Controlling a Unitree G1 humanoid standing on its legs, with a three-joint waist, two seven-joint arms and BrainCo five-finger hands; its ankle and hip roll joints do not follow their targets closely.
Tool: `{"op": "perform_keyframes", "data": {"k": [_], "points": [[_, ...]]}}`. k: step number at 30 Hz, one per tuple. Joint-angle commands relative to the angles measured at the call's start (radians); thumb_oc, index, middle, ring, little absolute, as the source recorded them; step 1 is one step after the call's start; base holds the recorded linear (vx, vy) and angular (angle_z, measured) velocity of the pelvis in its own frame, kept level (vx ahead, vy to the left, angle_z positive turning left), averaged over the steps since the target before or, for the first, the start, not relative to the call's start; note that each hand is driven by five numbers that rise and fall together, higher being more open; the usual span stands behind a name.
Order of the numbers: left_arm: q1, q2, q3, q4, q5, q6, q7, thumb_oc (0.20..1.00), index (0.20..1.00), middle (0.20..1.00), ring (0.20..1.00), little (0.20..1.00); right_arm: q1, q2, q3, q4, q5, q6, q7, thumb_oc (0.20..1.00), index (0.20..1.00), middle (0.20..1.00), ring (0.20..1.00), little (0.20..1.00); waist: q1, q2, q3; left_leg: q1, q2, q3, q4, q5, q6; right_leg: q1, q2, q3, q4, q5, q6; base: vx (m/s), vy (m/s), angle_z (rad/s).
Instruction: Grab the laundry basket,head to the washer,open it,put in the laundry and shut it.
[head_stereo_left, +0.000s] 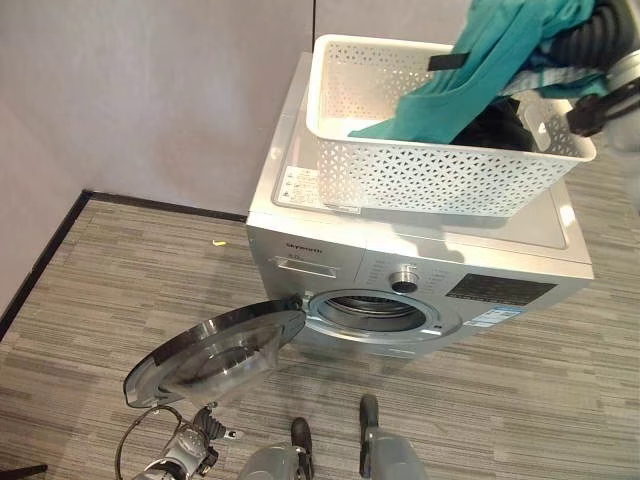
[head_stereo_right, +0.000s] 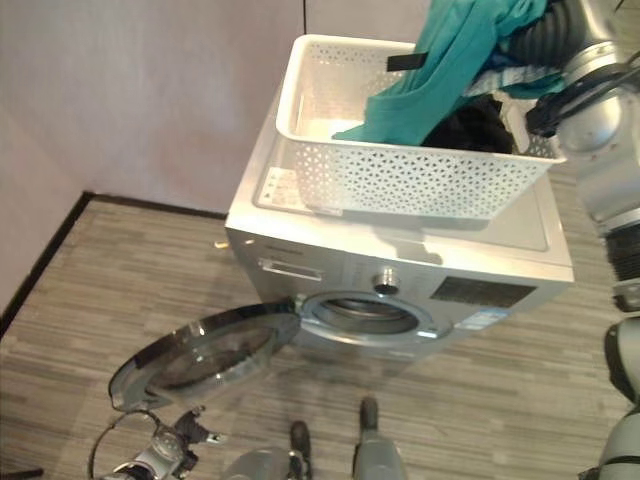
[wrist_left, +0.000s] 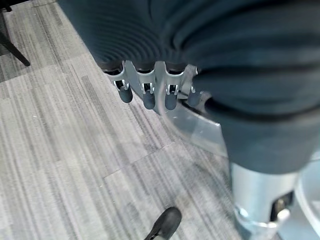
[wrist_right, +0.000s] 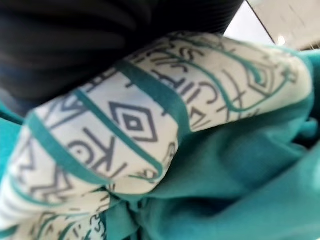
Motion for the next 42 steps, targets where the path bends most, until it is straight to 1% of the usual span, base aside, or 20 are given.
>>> {"op": "perform_keyframes", "data": {"k": [1,2,6,9,11,14,15,19,20,21,22,23,25,26,28,32,33,35,36,42], "points": [[0.083,0.059,-0.023,-0.008,0.051,-0.002,-0.001,1.000,1.000,1.000,1.000,1.000,-0.091,-0.006,-0.073,0.003,-0.009,-0.062,-0.117,0.200,0.200,0.200,0.200,0.200,0.057,-0.089,-0.118,-0.004,0.017,-0.005,0.029,-0.040,-0.126,0.008,0.017,-0.021,-0.050,0.043,-0.047,-0.03,-0.083,-0.24],[0.078,0.057,-0.026,0.004,0.057,-0.004,0.004,1.000,1.000,1.000,1.000,1.000,-0.102,-0.011,-0.079,0.006,-0.010,-0.072,-0.138,0.200,0.200,0.200,0.200,0.200,0.058,-0.096,-0.127,0.000,0.023,0.003,0.023,-0.042,-0.128,0.003,0.009,-0.030,-0.067,0.066,-0.038,-0.01,-0.071,-0.19],[0.074,0.032,-0.027,0.011,0.071,0.000,0.016,1.000,1.000,1.000,1.000,1.000,-0.072,-0.040,-0.153,-0.054,0.019,-0.115,-0.200,0.200,0.200,0.200,0.200,0.200,0.040,-0.097,-0.162,0.029,0.032,0.004,0.004,-0.056,-0.121,0.008,0.017,0.000,-0.083,0.063,-0.044,0.03,-0.050,-0.11],[0.067,0.009,-0.019,0.009,0.070,0.004,0.030,1.000,1.000,1.000,1.000,1.000,0.028,-0.040,-0.284,-0.166,0.066,-0.158,-0.240,0.200,0.200,0.200,0.200,0.200,0.023,-0.093,-0.173,0.053,0.032,-0.008,-0.004,-0.058,-0.118,0.024,0.035,0.016,-0.082,0.036,-0.059,0.03,-0.061,0.06],[0.069,-0.002,-0.016,0.008,0.076,0.007,0.037,1.000,1.000,1.000,1.000,1.000,0.139,-0.006,-0.411,-0.258,0.071,-0.179,-0.269,0.200,0.200,0.200,0.200,0.200,0.015,-0.089,-0.178,0.064,0.034,-0.019,-0.012,-0.058,-0.116,0.033,0.045,0.014,-0.080,0.020,-0.068,0.03,-0.062,0.21],[0.080,-0.019,-0.009,0.001,0.091,0.012,0.041,1.000,1.000,1.000,1.000,1.000,0.321,0.105,-0.600,-0.452,0.070,-0.231,-0.293,0.200,0.200,0.200,0.200,0.200,0.007,-0.078,-0.190,0.077,0.038,-0.026,-0.019,-0.060,-0.115,0.043,0.054,0.008,-0.081,0.005,-0.074,0.03,-0.053,0.07],[0.092,-0.036,0.000,0.001,0.097,0.013,0.042,1.000,1.000,1.000,1.000,1.000,0.414,0.169,-0.685,-0.542,0.059,-0.259,-0.321,0.200,0.200,0.200,0.200,0.200,0.004,-0.070,-0.194,0.082,0.041,-0.028,-0.025,-0.057,-0.116,0.047,0.059,0.005,-0.082,0.000,-0.077,0.03,-0.044,-0.03],[0.112,-0.048,0.016,0.007,0.112,0.019,0.045,1.000,1.000,1.000,1.000,1.000,0.614,0.276,-0.825,-0.675,0.088,-0.291,-0.308,0.200,0.200,0.200,0.200,0.200,-0.006,-0.063,-0.205,0.094,0.042,-0.037,-0.046,-0.051,-0.119,0.055,0.067,0.001,-0.089,-0.011,-0.083,0.01,-0.010,-0.01],[0.113,-0.045,0.012,0.007,0.112,0.019,0.045,1.000,1.000,1.000,1.000,1.000,0.623,0.280,-0.833,-0.681,0.089,-0.289,-0.306,0.200,0.200,0.200,0.200,0.200,-0.004,-0.066,-0.206,0.095,0.042,-0.038,-0.047,-0.050,-0.119,0.056,0.067,0.000,-0.089,-0.011,-0.083,0.02,-0.007,0.07],[0.116,-0.059,0.019,0.013,0.115,0.020,0.051,1.000,1.000,1.000,1.000,1.000,0.666,0.336,-0.853,-0.703,0.111,-0.320,-0.322,0.200,0.200,0.200,0.200,0.200,-0.008,-0.055,-0.204,0.096,0.043,-0.037,-0.050,-0.048,-0.119,0.057,0.068,0.001,-0.091,-0.013,-0.084,0.00,-0.006,0.07],[0.126,-0.063,0.027,0.015,0.120,0.026,0.064,1.000,1.000,1.000,1.000,1.000,0.793,0.477,-0.886,-0.768,0.168,-0.361,-0.324,0.200,0.200,0.200,0.200,0.200,-0.011,-0.052,-0.203,0.094,0.042,-0.039,-0.053,-0.044,-0.121,0.057,0.068,-0.008,-0.092,-0.015,-0.086,-0.02,-0.009,0.07],[0.137,-0.067,0.048,0.015,0.119,0.030,0.079,1.000,1.000,1.000,1.000,1.000,0.923,0.628,-0.864,-0.818,0.279,-0.396,-0.284,0.200,0.200,0.200,0.200,0.200,-0.018,-0.046,-0.195,0.088,0.040,-0.041,-0.049,-0.041,-0.122,0.054,0.068,-0.015,-0.084,-0.023,-0.091,-0.02,-0.003,0.06],[0.146,-0.066,0.072,0.012,0.119,0.031,0.084,1.000,1.000,1.000,1.000,1.000,1.045,0.707,-0.832,-0.836,0.354,-0.394,-0.231,0.200,0.200,0.200,0.200,0.200,-0.025,-0.040,-0.183,0.083,0.040,-0.044,-0.038,-0.045,-0.121,0.051,0.068,-0.017,-0.069,-0.034,-0.095,-0.02,-0.002,0.09],[0.148,-0.065,0.071,0.011,0.119,0.031,0.084,1.000,1.000,1.000,1.000,1.000,1.048,0.709,-0.832,-0.837,0.354,-0.393,-0.229,0.200,0.200,0.200,0.200,0.200,-0.026,-0.041,-0.185,0.082,0.040,-0.045,-0.037,-0.045,-0.121,0.050,0.068,-0.017,-0.068,-0.035,-0.095,-0.07,0.012,0.05],[0.151,-0.051,0.116,-0.006,0.099,0.027,0.102,1.000,1.000,1.000,1.000,1.000,1.264,0.812,-0.699,-0.819,0.534,-0.379,-0.073,0.200,0.200,0.200,0.200,0.200,-0.044,-0.037,-0.120,0.043,0.040,-0.044,0.025,-0.055,-0.118,0.009,0.067,-0.012,-0.006,-0.053,-0.106,-0.19,0.021,-0.02],[0.143,-0.030,0.125,-0.042,0.073,0.015,0.127,1.000,1.000,1.000,1.000,1.000,1.353,0.819,-0.563,-0.763,0.635,-0.361,0.027,0.200,0.200,0.200,0.200,0.200,-0.045,-0.035,-0.033,-0.035,0.038,-0.052,0.107,-0.062,-0.116,-0.066,0.062,-0.019,0.088,-0.075,-0.113,-0.19,0.030,-0.06],[0.127,-0.026,0.119,-0.048,0.064,0.012,0.140,1.000,1.000,1.000,1.000,1.000,1.364,0.828,-0.495,-0.716,0.704,-0.354,0.052,0.200,0.200,0.200,0.200,0.200,-0.045,-0.033,-0.002,-0.071,0.035,-0.058,0.141,-0.065,-0.116,-0.106,0.053,-0.030,0.135,-0.084,-0.113,-0.14,0.036,-0.03],[0.127,-0.026,0.120,-0.048,0.064,0.012,0.140,1.000,1.000,1.000,1.000,1.000,1.362,0.828,-0.494,-0.714,0.706,-0.355,0.054,0.200,0.200,0.200,0.200,0.200,-0.047,-0.033,-0.005,-0.076,0.034,-0.060,0.144,-0.066,-0.116,-0.111,0.052,-0.031,0.138,-0.086,-0.113,-0.07,0.030,0.18],[0.109,-0.019,0.104,-0.060,0.057,0.006,0.146,1.000,1.000,1.000,1.000,1.000,1.369,0.817,-0.422,-0.620,0.766,-0.334,0.097,0.200,0.200,0.200,0.200,0.200,-0.037,-0.027,0.030,-0.107,0.029,-0.069,0.182,-0.074,-0.116,-0.136,0.040,-0.043,0.182,-0.098,-0.111,-0.10,0.051,0.37],[0.056,-0.007,0.046,-0.126,0.011,-0.006,0.191,1.000,1.000,1.000,1.000,1.000,1.281,0.872,-0.251,-0.406,0.962,-0.333,0.109,0.200,0.200,0.200,0.200,0.200,-0.013,-0.008,0.116,-0.228,0.012,-0.097,0.289,-0.086,-0.115,-0.239,0.011,-0.080,0.312,-0.126,-0.112,-0.08,0.024,0.26]]}}
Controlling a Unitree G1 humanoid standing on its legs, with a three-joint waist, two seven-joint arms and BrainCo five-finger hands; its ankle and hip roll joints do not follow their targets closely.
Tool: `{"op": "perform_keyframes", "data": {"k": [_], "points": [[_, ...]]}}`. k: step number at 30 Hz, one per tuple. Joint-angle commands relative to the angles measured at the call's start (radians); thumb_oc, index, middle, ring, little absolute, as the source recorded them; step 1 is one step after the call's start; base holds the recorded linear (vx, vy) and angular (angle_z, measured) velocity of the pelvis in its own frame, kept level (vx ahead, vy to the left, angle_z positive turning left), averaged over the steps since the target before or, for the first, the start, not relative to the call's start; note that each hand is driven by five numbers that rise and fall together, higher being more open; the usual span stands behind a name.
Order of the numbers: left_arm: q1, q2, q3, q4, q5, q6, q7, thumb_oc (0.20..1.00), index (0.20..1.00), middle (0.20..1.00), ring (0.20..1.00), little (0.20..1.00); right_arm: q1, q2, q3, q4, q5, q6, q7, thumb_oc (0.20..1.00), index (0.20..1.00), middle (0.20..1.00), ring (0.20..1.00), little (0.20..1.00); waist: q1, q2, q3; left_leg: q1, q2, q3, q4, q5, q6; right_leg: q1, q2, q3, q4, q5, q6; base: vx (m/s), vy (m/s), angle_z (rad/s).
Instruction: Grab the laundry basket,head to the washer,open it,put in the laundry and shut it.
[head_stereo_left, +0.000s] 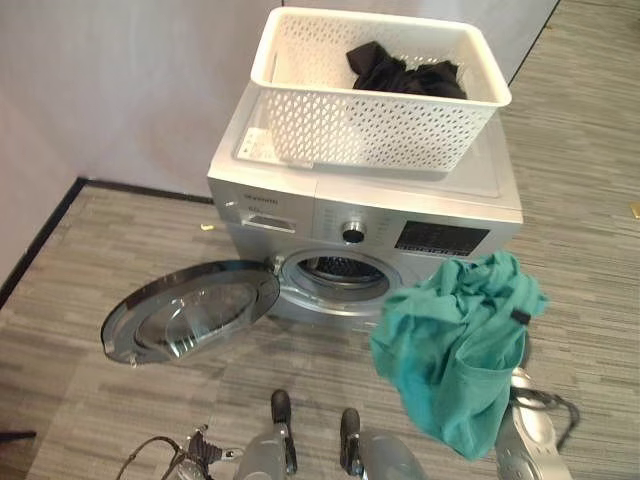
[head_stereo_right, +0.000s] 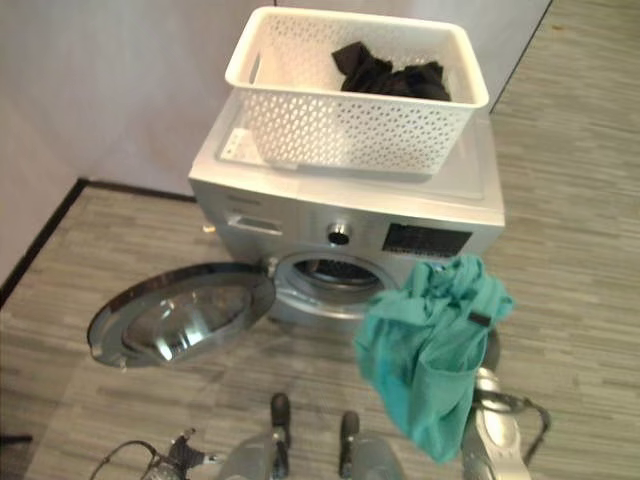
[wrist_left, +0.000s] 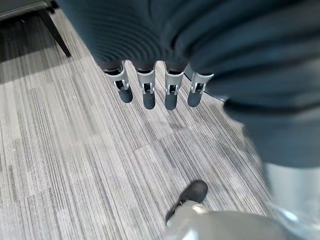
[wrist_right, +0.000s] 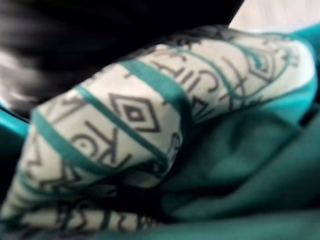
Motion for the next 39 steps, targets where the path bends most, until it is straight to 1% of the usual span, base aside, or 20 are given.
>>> {"op": "perform_keyframes", "data": {"k": [1,4,8,9,11,15,18,23,24,26,27,29,31,32,33,34,35,36,37,39], "points": [[-0.015,0.016,-0.017,-0.045,-0.030,-0.020,0.044,1.000,1.000,1.000,1.000,1.000,-0.066,0.048,0.022,-0.004,0.127,-0.034,0.031,0.200,0.200,0.200,0.200,0.200,0.012,-0.018,0.047,0.074,-0.023,-0.035,-0.030,-0.089,0.008,0.000,0.021,0.006,0.020,0.023,0.063,-0.05,0.025,0.36],[-0.033,0.012,-0.056,-0.080,-0.067,-0.025,0.068,1.000,1.000,1.000,1.000,1.000,-0.159,0.097,0.070,0.126,0.214,-0.049,-0.005,0.200,0.200,0.200,0.200,0.200,0.034,0.005,0.101,-0.016,-0.028,-0.046,0.061,-0.111,0.014,-0.084,0.008,-0.003,0.110,-0.001,0.052,-0.04,0.034,0.45],[-0.039,0.012,-0.098,-0.148,-0.115,-0.033,0.087,1.000,1.000,1.000,1.000,1.000,-0.289,0.139,0.068,0.249,0.265,-0.080,-0.064,0.200,0.200,0.200,0.200,0.200,0.057,0.037,0.150,-0.120,-0.029,-0.055,0.142,-0.135,0.025,-0.188,0.004,-0.007,0.199,-0.030,0.040,-0.03,0.035,0.19],[-0.041,0.010,-0.125,-0.165,-0.137,-0.034,0.092,1.000,1.000,1.000,1.000,1.000,-0.353,0.167,0.052,0.312,0.287,-0.106,-0.110,0.200,0.200,0.200,0.200,0.200,0.068,0.055,0.175,-0.159,-0.035,-0.063,0.206,-0.186,0.030,-0.226,0.000,-0.002,0.264,-0.077,0.043,0.07,0.046,0.14],[-0.044,0.009,-0.144,-0.175,-0.152,-0.033,0.091,1.000,1.000,1.000,1.000,1.000,-0.424,0.185,0.033,0.374,0.290,-0.115,-0.140,0.200,0.200,0.200,0.200,0.200,0.075,0.070,0.196,-0.206,-0.038,-0.065,0.262,-0.212,0.039,-0.274,-0.004,0.004,0.315,-0.102,0.037,0.06,0.041,0.05],[-0.041,0.005,-0.172,-0.181,-0.174,-0.029,0.091,1.000,1.000,1.000,1.000,1.000,-0.514,0.208,0.002,0.491,0.319,-0.132,-0.177,0.200,0.200,0.200,0.200,0.200,0.088,0.088,0.215,-0.243,-0.042,-0.066,0.321,-0.247,0.056,-0.317,-0.002,0.016,0.369,-0.131,0.032,0.07,0.042,-0.02],[-0.041,0.001,-0.183,-0.169,-0.173,-0.028,0.091,1.000,1.000,1.000,1.000,1.000,-0.553,0.212,-0.019,0.529,0.331,-0.140,-0.190,0.200,0.200,0.200,0.200,0.200,0.094,0.090,0.216,-0.254,-0.046,-0.061,0.356,-0.276,0.064,-0.330,-0.004,0.026,0.399,-0.152,0.032,0.10,0.058,-0.07],[-0.042,0.014,-0.205,-0.215,-0.153,-0.028,0.081,1.000,1.000,1.000,1.000,1.000,-0.569,0.208,-0.057,0.577,0.381,-0.141,-0.179,0.200,0.200,0.200,0.200,0.200,0.098,0.096,0.209,-0.258,-0.068,-0.059,0.431,-0.342,0.069,-0.333,-0.037,0.030,0.489,-0.219,0.030,0.13,0.056,0.04],[-0.041,0.016,-0.206,-0.224,-0.150,-0.029,0.081,1.000,1.000,1.000,1.000,1.000,-0.566,0.210,-0.061,0.582,0.387,-0.143,-0.177,0.200,0.200,0.200,0.200,0.200,0.100,0.099,0.210,-0.255,-0.077,-0.063,0.434,-0.346,0.075,-0.342,-0.042,0.030,0.515,-0.208,0.039,0.13,0.057,0.12],[-0.047,0.027,-0.211,-0.256,-0.153,-0.034,0.087,1.000,1.000,1.000,1.000,1.000,-0.580,0.201,-0.061,0.597,0.393,-0.143,-0.174,0.200,0.200,0.200,0.200,0.200,0.089,0.103,0.221,-0.264,-0.112,-0.068,0.453,-0.356,0.100,-0.409,-0.060,0.084,0.598,-0.088,0.074,0.06,0.109,0.21],[-0.052,0.034,-0.218,-0.274,-0.155,-0.036,0.089,1.000,1.000,1.000,1.000,1.000,-0.616,0.188,-0.064,0.631,0.401,-0.143,-0.182,0.200,0.200,0.200,0.200,0.200,0.079,0.110,0.234,-0.269,-0.120,-0.062,0.472,-0.364,0.117,-0.456,-0.055,0.123,0.624,-0.024,0.077,0.08,0.171,0.37],[-0.044,0.043,-0.229,-0.308,-0.161,-0.042,0.087,1.000,1.000,1.000,1.000,1.000,-0.668,0.181,-0.083,0.677,0.408,-0.143,-0.191,0.200,0.200,0.200,0.200,0.200,0.095,0.120,0.235,-0.278,-0.119,-0.049,0.498,-0.373,0.133,-0.522,-0.032,0.140,0.648,-0.017,0.076,0.13,0.099,0.32],[-0.050,0.042,-0.235,-0.312,-0.166,-0.042,0.086,1.000,1.000,1.000,1.000,1.000,-0.691,0.174,-0.094,0.695,0.416,-0.145,-0.196,0.200,0.200,0.200,0.200,0.200,0.095,0.126,0.235,-0.281,-0.118,-0.052,0.499,-0.383,0.130,-0.548,-0.017,0.156,0.603,-0.030,0.072,0.05,-0.029,-0.17],[-0.072,0.045,-0.243,-0.318,-0.173,-0.044,0.089,1.000,1.000,1.000,1.000,1.000,-0.735,0.159,-0.107,0.716,0.430,-0.151,-0.203,0.200,0.200,0.200,0.200,0.200,0.082,0.125,0.235,-0.295,-0.130,-0.058,0.485,-0.363,0.121,-0.580,-0.005,0.189,0.503,-0.003,0.058,0.03,-0.072,-0.30],[-0.090,0.045,-0.248,-0.310,-0.179,-0.047,0.092,1.000,1.000,1.000,1.000,1.000,-0.775,0.146,-0.126,0.752,0.446,-0.158,-0.208,0.200,0.200,0.200,0.200,0.200,0.072,0.125,0.235,-0.294,-0.144,-0.063,0.484,-0.372,0.113,-0.604,-0.004,0.223,0.431,0.031,0.066,0.16,-0.114,-0.17],[-0.119,0.040,-0.238,-0.292,-0.204,-0.059,0.107,1.000,1.000,1.000,1.000,1.000,-0.844,0.128,-0.142,0.803,0.473,-0.172,-0.225,0.200,0.200,0.200,0.200,0.200,0.052,0.135,0.235,-0.299,-0.169,-0.069,0.510,-0.399,0.099,-0.656,0.008,0.322,0.317,0.114,0.094,0.27,-0.112,0.01],[-0.124,0.044,-0.238,-0.290,-0.214,-0.061,0.112,1.000,1.000,1.000,1.000,1.000,-0.870,0.117,-0.147,0.807,0.477,-0.178,-0.240,0.200,0.200,0.200,0.200,0.200,0.041,0.139,0.235,-0.299,-0.182,-0.073,0.526,-0.410,0.094,-0.677,0.022,0.364,0.293,0.141,0.102,0.25,-0.182,0.13],[-0.143,0.051,-0.238,-0.281,-0.217,-0.061,0.112,1.000,1.000,1.000,1.000,1.000,-0.872,0.122,-0.147,0.804,0.483,-0.184,-0.237,0.200,0.200,0.200,0.200,0.200,0.040,0.130,0.235,-0.310,-0.188,-0.073,0.547,-0.407,0.086,-0.658,0.036,0.375,0.300,0.143,0.105,0.09,-0.200,0.20],[-0.133,0.049,-0.214,-0.278,-0.251,-0.068,0.119,1.000,1.000,1.000,1.000,1.000,-0.889,0.100,-0.166,0.819,0.499,-0.184,-0.240,0.200,0.200,0.200,0.200,0.200,0.054,0.132,0.235,-0.343,-0.183,-0.068,0.575,-0.407,0.074,-0.673,0.008,0.346,0.336,0.122,0.097,0.00,-0.208,0.38],[-0.144,0.051,-0.209,-0.248,-0.269,-0.065,0.123,1.000,1.000,1.000,1.000,1.000,-0.944,0.099,-0.175,0.856,0.521,-0.184,-0.247,0.200,0.200,0.200,0.200,0.200,0.049,0.133,0.235,-0.380,-0.178,-0.090,0.588,-0.404,0.061,-0.688,0.028,0.337,0.385,0.099,0.081,-0.04,-0.191,0.80]]}}
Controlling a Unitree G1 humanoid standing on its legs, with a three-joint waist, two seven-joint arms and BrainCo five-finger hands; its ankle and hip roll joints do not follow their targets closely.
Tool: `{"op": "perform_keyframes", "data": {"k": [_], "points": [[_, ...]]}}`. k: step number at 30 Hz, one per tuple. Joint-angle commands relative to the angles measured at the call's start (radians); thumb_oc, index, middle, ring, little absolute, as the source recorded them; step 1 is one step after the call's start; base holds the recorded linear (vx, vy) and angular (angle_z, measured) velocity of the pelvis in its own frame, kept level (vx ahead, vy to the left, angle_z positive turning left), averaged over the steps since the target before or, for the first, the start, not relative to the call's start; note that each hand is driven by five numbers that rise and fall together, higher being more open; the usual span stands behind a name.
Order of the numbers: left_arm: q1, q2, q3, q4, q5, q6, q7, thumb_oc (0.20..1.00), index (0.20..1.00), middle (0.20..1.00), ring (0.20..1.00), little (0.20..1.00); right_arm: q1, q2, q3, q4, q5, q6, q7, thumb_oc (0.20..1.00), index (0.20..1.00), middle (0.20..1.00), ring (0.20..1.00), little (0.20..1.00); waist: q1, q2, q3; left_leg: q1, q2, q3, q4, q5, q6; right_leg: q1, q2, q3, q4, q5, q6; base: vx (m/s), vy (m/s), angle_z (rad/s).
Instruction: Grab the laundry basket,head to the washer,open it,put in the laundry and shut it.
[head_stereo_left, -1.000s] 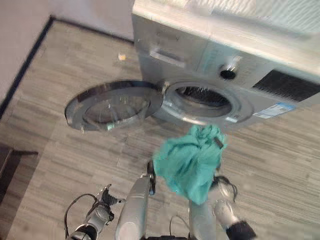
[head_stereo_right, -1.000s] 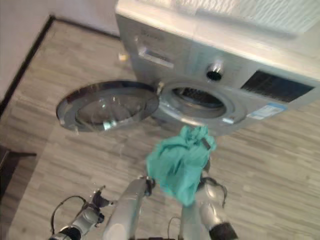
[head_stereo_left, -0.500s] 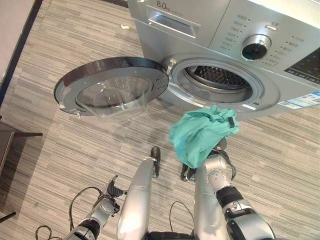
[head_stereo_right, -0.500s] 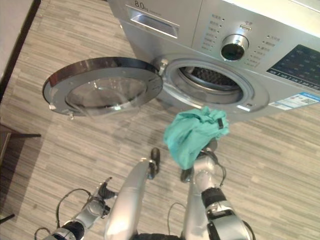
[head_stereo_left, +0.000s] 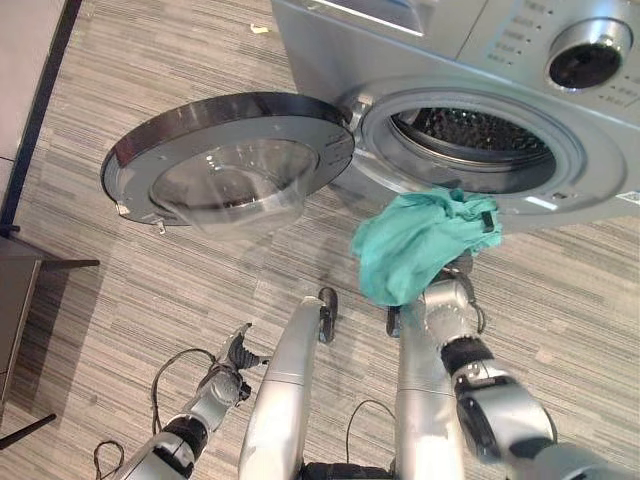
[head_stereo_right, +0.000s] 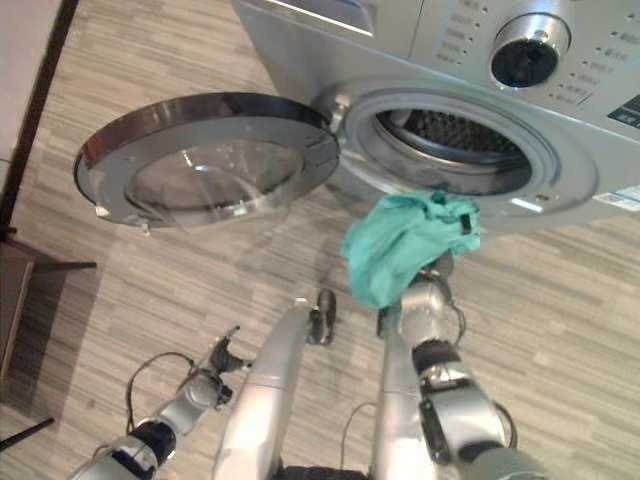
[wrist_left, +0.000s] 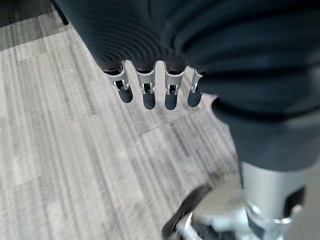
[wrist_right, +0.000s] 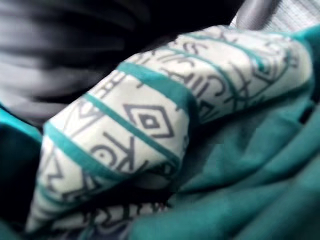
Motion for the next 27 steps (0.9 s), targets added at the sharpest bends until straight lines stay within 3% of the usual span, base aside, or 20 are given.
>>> {"op": "perform_keyframes", "data": {"k": [1,2,3,4,10,12,14,15,18,22,25,26,27], "points": [[0.065,0.029,0.014,-0.017,-0.058,-0.011,0.040,1.000,1.000,1.000,1.000,1.000,-0.029,-0.041,-0.024,-0.054,0.058,-0.051,-0.011,0.200,0.200,0.200,0.200,0.200,0.023,-0.004,-0.011,0.146,-0.017,0.049,0.020,-0.133,-0.054,0.029,-0.043,-0.059,-0.118,0.163,-0.017,0.01,-0.301,1.04],[0.076,0.037,0.040,0.002,-0.087,-0.001,0.056,1.000,1.000,1.000,1.000,1.000,-0.078,-0.051,-0.021,-0.066,0.070,-0.061,-0.025,0.200,0.200,0.200,0.200,0.200,0.027,-0.010,-0.011,0.121,0.008,0.032,0.028,-0.133,-0.068,0.015,-0.038,-0.102,-0.096,0.111,-0.041,0.03,-0.199,0.81],[0.074,0.037,0.040,0.002,-0.087,-0.001,0.056,1.000,1.000,1.000,1.000,1.000,-0.081,-0.052,-0.021,-0.064,0.070,-0.061,-0.024,0.200,0.200,0.200,0.200,0.200,0.027,-0.009,-0.011,0.118,0.009,0.031,0.031,-0.135,-0.068,0.013,-0.037,-0.104,-0.094,0.110,-0.042,0.03,-0.356,0.27],[0.087,0.044,0.040,-0.007,-0.102,0.001,0.063,1.000,1.000,1.000,1.000,1.000,-0.152,-0.080,-0.014,-0.042,0.069,-0.065,-0.051,0.200,0.200,0.200,0.200,0.200,0.042,-0.008,-0.011,0.070,0.018,0.016,0.046,-0.126,-0.074,-0.023,-0.020,-0.126,-0.071,0.084,-0.065,0.00,-0.201,0.11],[0.102,0.046,0.026,-0.047,-0.121,0.001,0.064,1.000,1.000,1.000,1.000,1.000,-0.280,-0.164,0.009,0.027,0.044,-0.031,-0.079,0.200,0.200,0.200,0.200,0.200,0.060,-0.001,-0.011,-0.001,0.024,0.003,0.068,-0.128,-0.083,-0.082,-0.022,-0.154,-0.027,0.050,-0.081,0.02,-0.098,0.13],[0.107,0.049,0.016,-0.059,-0.132,-0.002,0.064,1.000,1.000,1.000,1.000,1.000,-0.351,-0.209,0.010,0.067,0.041,-0.017,-0.091,0.200,0.200,0.200,0.200,0.200,0.073,0.009,-0.011,-0.006,0.024,-0.005,0.084,-0.156,-0.083,-0.095,-0.014,-0.160,0.014,0.013,-0.078,0.10,-0.052,0.05],[0.108,0.058,0.008,-0.065,-0.140,-0.005,0.059,1.000,1.000,1.000,1.000,1.000,-0.423,-0.268,0.014,0.106,0.047,-0.005,-0.096,0.200,0.200,0.200,0.200,0.200,0.076,0.010,-0.011,-0.051,0.023,0.000,0.102,-0.137,-0.085,-0.129,-0.020,-0.168,0.024,0.027,-0.086,-0.01,-0.062,0.01],[0.109,0.070,0.000,-0.089,-0.152,-0.009,0.063,1.000,1.000,1.000,1.000,1.000,-0.528,-0.356,0.025,0.180,0.045,0.008,-0.115,0.200,0.200,0.200,0.200,0.200,0.091,0.028,-0.011,-0.067,0.024,-0.005,0.131,-0.171,-0.085,-0.154,-0.015,-0.176,0.082,-0.022,-0.081,0.02,-0.073,0.02],[0.108,0.090,-0.003,-0.152,-0.149,-0.018,0.075,1.000,1.000,1.000,1.000,1.000,-0.616,-0.455,0.018,0.162,0.028,-0.027,-0.142,0.200,0.200,0.200,0.200,0.200,0.105,0.054,-0.011,-0.124,0.015,-0.007,0.179,-0.180,-0.086,-0.204,-0.027,-0.183,0.140,-0.048,-0.086,0.04,-0.050,0.06],[0.126,0.118,0.027,-0.216,-0.154,-0.047,0.080,1.000,1.000,1.000,1.000,1.000,-0.694,-0.578,0.052,0.045,0.025,-0.086,-0.067,0.200,0.200,0.200,0.200,0.200,0.122,0.082,-0.011,-0.180,0.001,-0.003,0.236,-0.182,-0.090,-0.277,-0.042,-0.181,0.223,-0.078,-0.094,0.01,-0.019,0.22],[0.148,0.125,0.043,-0.243,-0.166,-0.059,0.086,1.000,1.000,1.000,1.000,1.000,-0.695,-0.585,0.093,-0.007,-0.026,-0.108,-0.087,0.200,0.200,0.200,0.200,0.200,0.122,0.087,-0.011,-0.222,0.000,0.005,0.266,-0.183,-0.089,-0.325,-0.038,-0.177,0.259,-0.086,-0.101,0.01,0.002,0.10],[0.162,0.127,0.046,-0.246,-0.174,-0.062,0.087,1.000,1.000,1.000,1.000,1.000,-0.697,-0.577,0.110,0.014,-0.058,-0.097,-0.109,0.548,0.548,0.548,0.548,0.548,0.126,0.085,-0.011,-0.229,0.002,0.009,0.266,-0.183,-0.087,-0.331,-0.040,-0.182,0.259,-0.084,-0.101,0.00,0.000,0.00],[0.171,0.127,0.040,-0.238,-0.170,-0.061,0.082,1.000,1.000,1.000,1.000,1.000,-0.693,-0.580,0.127,0.067,-0.097,-0.061,-0.132,1.000,1.000,1.000,1.000,1.000,0.128,0.084,-0.011,-0.237,0.005,0.014,0.266,-0.182,-0.085,-0.338,-0.039,-0.183,0.260,-0.081,-0.102,0.00,0.013,-0.03]]}}
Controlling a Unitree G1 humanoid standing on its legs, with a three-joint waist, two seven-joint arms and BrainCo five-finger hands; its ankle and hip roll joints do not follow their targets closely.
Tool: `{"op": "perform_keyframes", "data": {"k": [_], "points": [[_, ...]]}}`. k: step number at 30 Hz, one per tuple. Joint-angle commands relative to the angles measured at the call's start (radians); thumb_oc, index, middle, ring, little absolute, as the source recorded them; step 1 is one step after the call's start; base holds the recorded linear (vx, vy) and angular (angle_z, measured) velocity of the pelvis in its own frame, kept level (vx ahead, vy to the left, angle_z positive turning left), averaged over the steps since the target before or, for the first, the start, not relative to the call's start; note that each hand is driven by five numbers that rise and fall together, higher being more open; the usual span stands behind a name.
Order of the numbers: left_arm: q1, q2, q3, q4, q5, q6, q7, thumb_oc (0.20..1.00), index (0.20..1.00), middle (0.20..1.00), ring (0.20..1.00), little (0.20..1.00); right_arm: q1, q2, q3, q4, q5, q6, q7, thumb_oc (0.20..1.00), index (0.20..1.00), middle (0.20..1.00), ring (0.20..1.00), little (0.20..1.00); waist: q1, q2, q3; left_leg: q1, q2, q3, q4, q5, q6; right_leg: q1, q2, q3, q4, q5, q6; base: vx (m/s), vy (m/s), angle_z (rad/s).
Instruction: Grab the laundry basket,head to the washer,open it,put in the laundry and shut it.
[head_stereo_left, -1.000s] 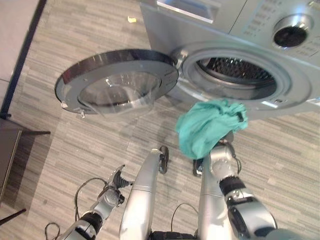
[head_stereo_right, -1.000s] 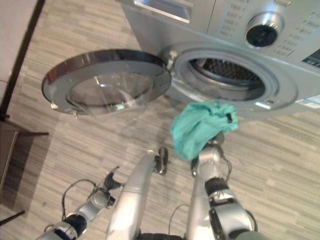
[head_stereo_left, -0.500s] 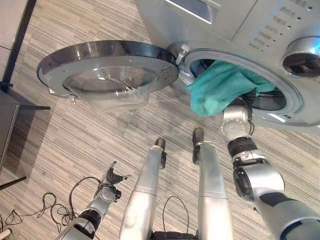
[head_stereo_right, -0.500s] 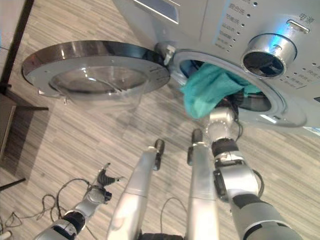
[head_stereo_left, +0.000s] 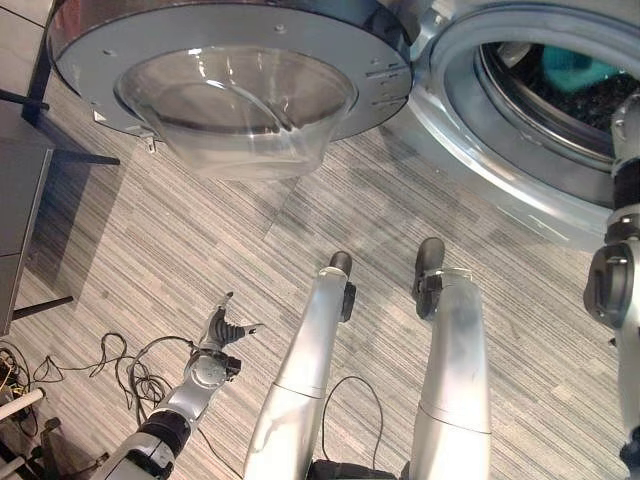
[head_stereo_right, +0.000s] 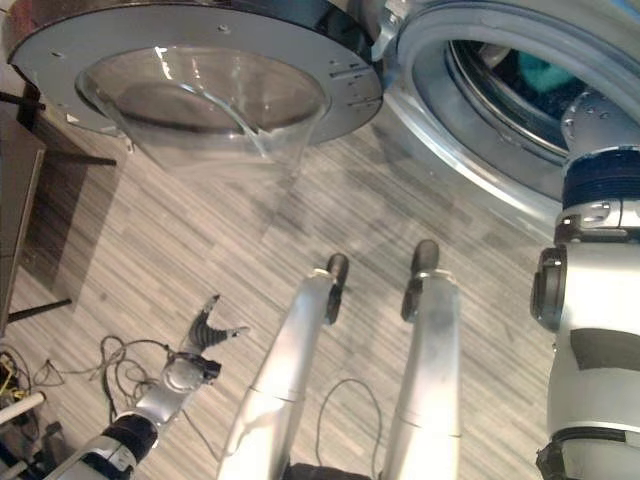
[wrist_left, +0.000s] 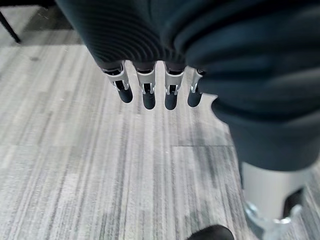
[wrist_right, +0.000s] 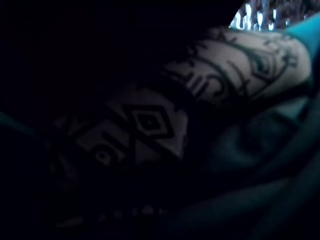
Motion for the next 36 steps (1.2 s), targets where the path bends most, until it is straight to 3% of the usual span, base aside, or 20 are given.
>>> {"op": "perform_keyframes", "data": {"k": [1,7,10,12,17,20,23,24,26,27,31,36], "points": [[0.092,0.016,-0.003,0.007,-0.015,-0.023,0.027,1.000,1.000,1.000,1.000,1.000,0.008,-0.046,0.080,0.064,-0.123,0.016,-0.038,1.000,1.000,1.000,1.000,1.000,0.001,0.040,-0.006,0.112,0.021,0.101,0.049,-0.133,0.068,0.044,0.025,-0.032,-0.067,-0.040,0.024,0.00,-0.020,-0.07],[0.091,-0.011,-0.028,0.013,-0.024,-0.021,0.027,1.000,1.000,1.000,1.000,1.000,0.049,-0.002,0.043,0.351,-0.137,0.153,-0.049,1.000,1.000,1.000,1.000,1.000,0.006,0.052,-0.006,0.096,0.025,0.109,0.043,-0.132,0.073,0.029,0.023,-0.038,-0.063,-0.040,0.020,0.00,-0.002,-0.03],[0.091,-0.019,-0.031,0.015,-0.026,-0.017,0.029,1.000,1.000,1.000,1.000,1.000,0.078,0.039,0.025,0.376,-0.136,0.168,-0.058,1.000,1.000,1.000,1.000,1.000,0.007,0.054,-0.006,0.100,0.027,0.112,0.037,-0.133,0.077,0.033,0.023,-0.043,-0.068,-0.035,0.021,-0.01,0.021,-0.06],[0.084,-0.034,-0.029,0.034,-0.033,-0.010,0.037,1.000,1.000,1.000,1.000,1.000,0.149,0.134,-0.011,0.332,-0.116,0.135,-0.092,1.000,1.000,1.000,1.000,1.000,-0.008,0.049,-0.006,0.132,0.040,0.118,-0.027,-0.118,0.076,0.065,0.028,-0.043,-0.131,-0.009,0.024,-0.03,0.047,-0.11],[0.081,-0.043,-0.024,0.048,-0.049,-0.012,0.040,1.000,1.000,1.000,1.000,1.000,0.179,0.186,-0.012,0.292,-0.127,0.123,-0.109,1.000,1.000,1.000,1.000,1.000,-0.017,0.041,-0.006,0.175,0.050,0.122,-0.090,-0.096,0.073,0.104,0.034,-0.039,-0.190,0.015,0.028,-0.03,0.036,-0.11],[0.073,-0.044,-0.030,0.056,-0.053,-0.017,0.036,1.000,1.000,1.000,1.000,1.000,0.165,0.171,-0.003,0.364,-0.160,0.164,-0.118,1.000,1.000,1.000,1.000,1.000,-0.021,0.037,-0.006,0.212,0.063,0.127,-0.154,-0.074,0.070,0.143,0.040,-0.036,-0.263,0.048,0.038,-0.04,0.035,-0.16],[0.061,-0.055,-0.008,0.114,-0.042,-0.016,0.032,1.000,1.000,1.000,1.000,1.000,0.215,0.242,0.104,0.263,-0.276,0.187,-0.082,1.000,1.000,1.000,1.000,1.000,-0.045,-0.007,-0.006,0.257,0.098,0.147,-0.252,0.000,0.068,0.211,0.048,-0.034,-0.418,0.143,0.044,-0.12,0.006,-0.26],[0.063,-0.062,-0.003,0.142,-0.042,-0.020,0.035,1.000,1.000,1.000,1.000,1.000,0.250,0.261,0.124,0.221,-0.314,0.177,-0.094,1.000,1.000,1.000,1.000,1.000,-0.046,-0.017,-0.006,0.310,0.100,0.144,-0.288,-0.011,0.066,0.255,0.055,-0.033,-0.436,0.125,0.053,0.02,0.015,-0.51],[0.061,-0.078,0.012,0.198,-0.032,-0.026,0.032,1.000,1.000,1.000,1.000,1.000,0.353,0.279,0.194,0.106,-0.467,0.195,-0.074,1.000,1.000,1.000,1.000,1.000,-0.067,-0.047,-0.006,0.378,0.104,0.152,-0.362,0.020,0.060,0.319,0.049,-0.026,-0.506,0.153,0.059,-0.05,0.003,-0.40],[0.052,-0.087,0.021,0.221,-0.026,-0.030,0.033,1.000,1.000,1.000,1.000,1.000,0.398,0.285,0.191,0.071,-0.503,0.185,-0.079,1.000,1.000,1.000,1.000,1.000,-0.081,-0.063,-0.006,0.390,0.098,0.157,-0.394,0.062,0.059,0.342,0.038,-0.024,-0.555,0.196,0.056,-0.11,-0.018,-0.25],[0.056,-0.121,0.059,0.300,0.011,-0.041,0.007,1.000,1.000,1.000,1.000,1.000,0.629,0.327,0.210,-0.037,-0.662,0.184,-0.039,1.000,1.000,1.000,1.000,1.000,-0.111,-0.095,-0.006,0.551,0.096,0.157,-0.514,0.100,0.048,0.501,0.023,-0.027,-0.670,0.226,0.067,-0.02,-0.002,-0.05],[0.047,-0.146,0.107,0.411,0.061,-0.026,-0.022,1.000,1.000,1.000,1.000,1.000,0.942,0.391,0.202,-0.157,-0.731,0.179,0.018,1.000,1.000,1.000,1.000,1.000,-0.147,-0.123,-0.038,0.741,0.092,0.126,-0.679,0.164,0.018,0.697,-0.020,-0.069,-0.787,0.250,0.081,0.05,-0.052,0.13]]}}
